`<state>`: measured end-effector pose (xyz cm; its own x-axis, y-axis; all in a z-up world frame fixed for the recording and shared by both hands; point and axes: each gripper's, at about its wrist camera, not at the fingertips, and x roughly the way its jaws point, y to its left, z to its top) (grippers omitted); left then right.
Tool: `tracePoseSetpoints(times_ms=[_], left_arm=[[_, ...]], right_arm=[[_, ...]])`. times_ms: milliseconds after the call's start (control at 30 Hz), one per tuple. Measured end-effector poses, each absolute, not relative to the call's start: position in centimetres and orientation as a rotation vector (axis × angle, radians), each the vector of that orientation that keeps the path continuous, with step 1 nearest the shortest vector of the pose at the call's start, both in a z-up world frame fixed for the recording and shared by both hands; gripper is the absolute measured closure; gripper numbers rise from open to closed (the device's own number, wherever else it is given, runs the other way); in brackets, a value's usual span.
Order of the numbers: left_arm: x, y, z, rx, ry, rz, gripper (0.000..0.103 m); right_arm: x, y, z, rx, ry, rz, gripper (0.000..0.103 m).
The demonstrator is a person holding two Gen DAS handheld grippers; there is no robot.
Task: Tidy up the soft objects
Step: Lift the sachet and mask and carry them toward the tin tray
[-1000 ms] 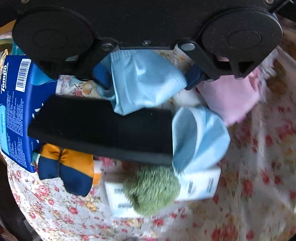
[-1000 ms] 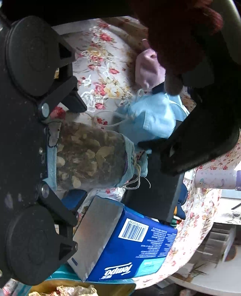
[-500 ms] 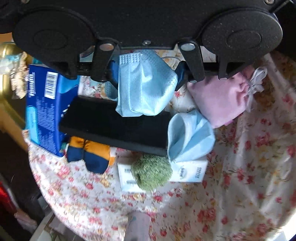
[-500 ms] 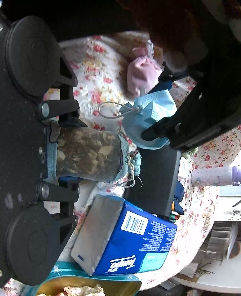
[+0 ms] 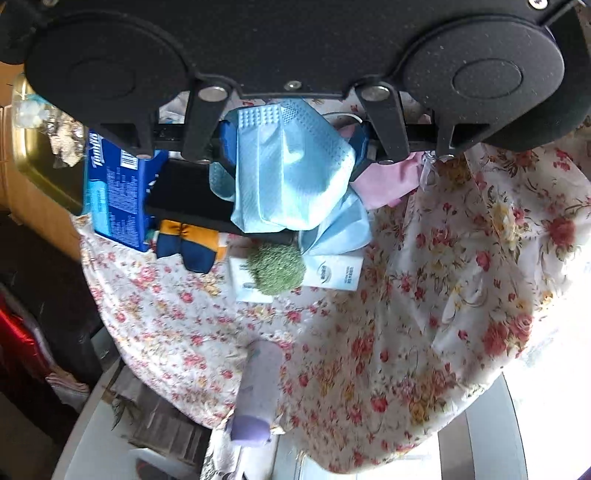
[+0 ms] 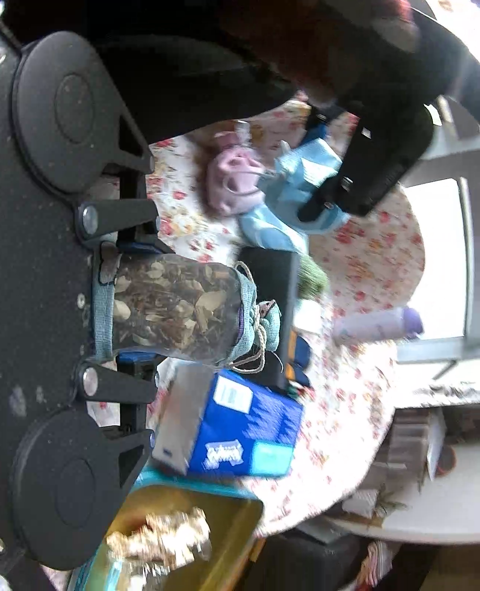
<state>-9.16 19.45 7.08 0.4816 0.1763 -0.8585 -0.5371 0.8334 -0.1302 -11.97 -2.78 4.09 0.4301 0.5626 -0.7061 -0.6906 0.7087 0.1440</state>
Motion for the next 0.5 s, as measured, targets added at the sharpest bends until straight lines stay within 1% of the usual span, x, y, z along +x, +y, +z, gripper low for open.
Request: tracePoseSetpoints(times_ms=[167,500], left_arm=[[-9.7,17.9,7.6,-0.377,0.957,0.423,0.049],[-10.1,14.9,7.9,-0.359,0.944,0.325,0.049]], right_arm=[[-11.7,-4.6,6.0,-0.12,0.796,0.714,0.058],[-9.9,-9.0,6.5,-0.031,0.821,0.523,0.058]])
